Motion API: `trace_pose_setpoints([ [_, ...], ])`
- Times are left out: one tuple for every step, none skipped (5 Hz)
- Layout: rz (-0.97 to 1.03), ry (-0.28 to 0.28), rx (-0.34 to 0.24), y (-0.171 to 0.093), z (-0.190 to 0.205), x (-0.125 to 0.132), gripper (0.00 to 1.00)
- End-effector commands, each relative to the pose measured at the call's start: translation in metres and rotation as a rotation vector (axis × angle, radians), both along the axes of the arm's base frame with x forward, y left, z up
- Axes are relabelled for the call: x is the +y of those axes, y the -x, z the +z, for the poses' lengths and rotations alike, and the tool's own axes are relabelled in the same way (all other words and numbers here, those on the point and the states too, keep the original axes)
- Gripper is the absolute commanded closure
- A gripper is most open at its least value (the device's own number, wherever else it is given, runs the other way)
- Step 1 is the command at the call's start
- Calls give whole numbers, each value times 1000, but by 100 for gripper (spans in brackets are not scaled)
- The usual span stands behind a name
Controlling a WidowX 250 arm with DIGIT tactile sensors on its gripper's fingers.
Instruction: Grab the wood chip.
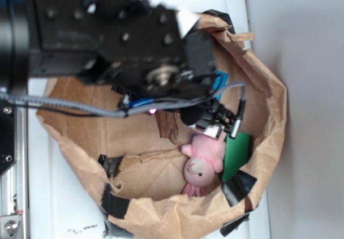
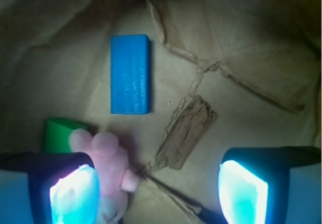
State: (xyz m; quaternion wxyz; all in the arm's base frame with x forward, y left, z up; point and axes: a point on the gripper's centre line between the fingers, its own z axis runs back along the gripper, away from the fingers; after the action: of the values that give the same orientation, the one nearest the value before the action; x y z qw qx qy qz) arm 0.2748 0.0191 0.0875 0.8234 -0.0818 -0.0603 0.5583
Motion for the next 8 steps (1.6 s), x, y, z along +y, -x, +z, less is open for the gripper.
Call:
trace_pose_setpoints([
  [2,-65,-39,0,-23,2,0],
  [8,-100,-22,9,-38,0,0],
  [7,-105,-8,59,-42,9,0],
  [10,-134,5,68,-51,4,0],
  [1,-149,-6,69,-58,7,0],
  [1,-145,-6,66,-56,7,0],
  [49,-129,14,45,-37,-1,0],
  [94,-127,48,22,-24,-10,0],
])
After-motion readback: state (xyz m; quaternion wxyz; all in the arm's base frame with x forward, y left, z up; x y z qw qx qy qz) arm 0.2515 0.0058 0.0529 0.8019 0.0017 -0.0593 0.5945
